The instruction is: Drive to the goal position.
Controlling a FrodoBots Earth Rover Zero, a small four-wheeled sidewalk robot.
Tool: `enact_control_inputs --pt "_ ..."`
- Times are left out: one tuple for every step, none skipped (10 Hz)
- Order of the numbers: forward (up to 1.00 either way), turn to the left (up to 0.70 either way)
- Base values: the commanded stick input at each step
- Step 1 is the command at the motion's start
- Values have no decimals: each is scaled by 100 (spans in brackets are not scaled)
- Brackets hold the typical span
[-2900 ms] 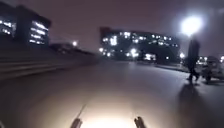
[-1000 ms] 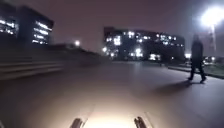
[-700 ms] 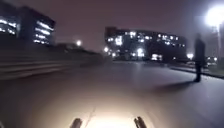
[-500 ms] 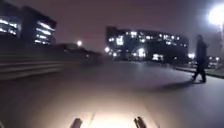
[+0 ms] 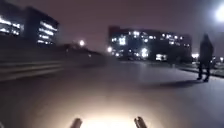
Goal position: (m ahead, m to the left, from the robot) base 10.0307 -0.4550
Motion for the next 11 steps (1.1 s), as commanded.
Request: enact_control_inputs --pt "100 0" --pt "100 0" --pt "100 0" --pt "100 0" --pt "100 0" --pt "100 0" --pt "100 0" --pt "100 0" --pt "100 0" --pt "100 0" --pt "100 0"
